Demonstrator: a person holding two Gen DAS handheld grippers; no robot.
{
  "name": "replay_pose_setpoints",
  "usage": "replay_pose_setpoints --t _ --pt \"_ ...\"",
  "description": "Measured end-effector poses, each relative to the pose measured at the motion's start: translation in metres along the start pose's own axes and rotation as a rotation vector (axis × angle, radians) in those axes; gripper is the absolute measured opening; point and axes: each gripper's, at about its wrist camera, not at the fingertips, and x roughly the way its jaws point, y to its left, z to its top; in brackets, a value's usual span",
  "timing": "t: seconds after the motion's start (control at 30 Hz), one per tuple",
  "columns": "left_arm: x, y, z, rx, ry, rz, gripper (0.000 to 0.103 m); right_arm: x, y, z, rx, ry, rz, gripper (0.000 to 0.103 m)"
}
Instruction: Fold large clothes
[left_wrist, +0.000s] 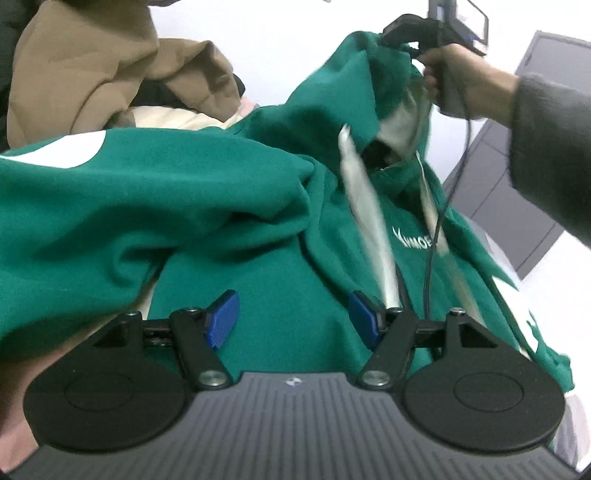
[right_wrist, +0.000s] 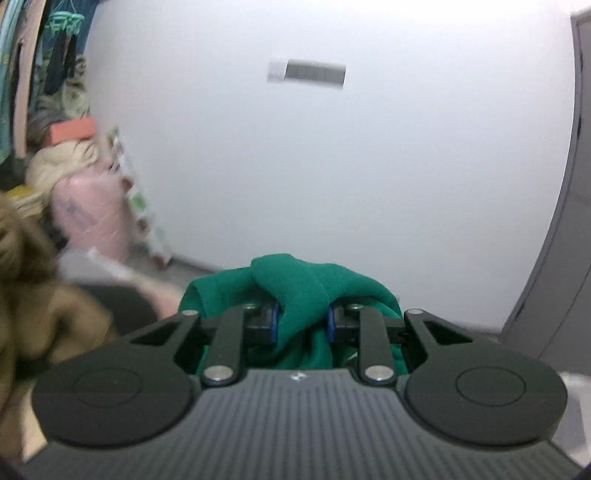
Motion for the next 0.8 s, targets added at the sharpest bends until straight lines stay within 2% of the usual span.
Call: replay_pose_setpoints --t 0.1,0.17,0.23,0.27,0.33,0.43,0.57,0.63,0.7,0.73,0.8 --pt "0.003 0.003 0.004 -0.042 0.040 -0.020 0.071 0.041 -0.005 0.013 0.039 -0.085 -0.052 0.028" --pt "-0.004 0.001 0.009 0.005 0.039 -0.011 0.071 0.072 -0.005 0.008 0.089 -0.057 -0.094 0.029" --pt "-0.014 0.000 0.014 0.074 -0.011 0.028 0.071 0.103 -0.002 -0.007 0.079 -0.018 -0.079 0.029" --pt "-0.018 0.003 0.016 0.068 -0.033 0.028 0.071 0.116 0.001 -0.018 0.057 -0.005 -0.066 0.029" --pt "-0.018 0.017 0.017 -0.005 -0.057 0.015 0.071 0.140 0.004 -0.043 0.035 0.034 -0.064 0.029" --pt "-0.003 0.032 0.016 -0.065 -0.019 0.017 0.071 0.162 0.002 -0.073 0.062 0.075 -0.070 0.029" --pt "-0.002 0.031 0.013 -0.039 -0.034 0.018 0.071 0.171 -0.006 -0.098 0.123 0.082 -0.072 0.032" --pt "-0.006 0.030 0.010 -0.045 -0.043 0.010 0.071 0.167 -0.009 -0.103 0.141 0.071 -0.059 0.045" --pt "-0.003 0.038 0.018 -0.064 -0.045 -0.008 0.071 0.157 -0.014 -0.104 0.173 0.059 -0.047 0.077" --pt "-0.007 0.041 0.020 -0.075 -0.057 -0.015 0.071 0.152 -0.016 -0.103 0.188 0.051 -0.037 0.085" --pt "-0.021 0.051 0.025 -0.131 -0.088 -0.039 0.071 0.141 -0.021 -0.103 0.165 0.051 -0.017 0.085"
